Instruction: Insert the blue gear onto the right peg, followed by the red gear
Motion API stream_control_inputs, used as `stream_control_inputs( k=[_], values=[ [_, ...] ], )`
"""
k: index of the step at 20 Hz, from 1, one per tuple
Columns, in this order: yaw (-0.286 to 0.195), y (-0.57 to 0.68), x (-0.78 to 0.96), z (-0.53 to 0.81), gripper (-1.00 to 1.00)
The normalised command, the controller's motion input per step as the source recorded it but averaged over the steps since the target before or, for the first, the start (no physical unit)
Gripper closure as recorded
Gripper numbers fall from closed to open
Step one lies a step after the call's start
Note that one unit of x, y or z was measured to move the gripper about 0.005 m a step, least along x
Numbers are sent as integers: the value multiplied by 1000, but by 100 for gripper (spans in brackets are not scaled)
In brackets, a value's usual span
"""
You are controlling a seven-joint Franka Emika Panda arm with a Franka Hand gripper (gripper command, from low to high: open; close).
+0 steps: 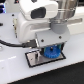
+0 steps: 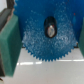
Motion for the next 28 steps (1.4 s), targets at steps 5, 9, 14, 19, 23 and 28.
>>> stream_control_inputs(
  k=[5,9,14,19,23,28],
  values=[
    [0,37,74,-150,100],
    [0,37,78,-149,100],
    [0,129,16,142,-100],
    [0,164,-32,456,-100],
    [0,-71,0,-24,-100],
    [0,161,-301,316,-100]
  ],
)
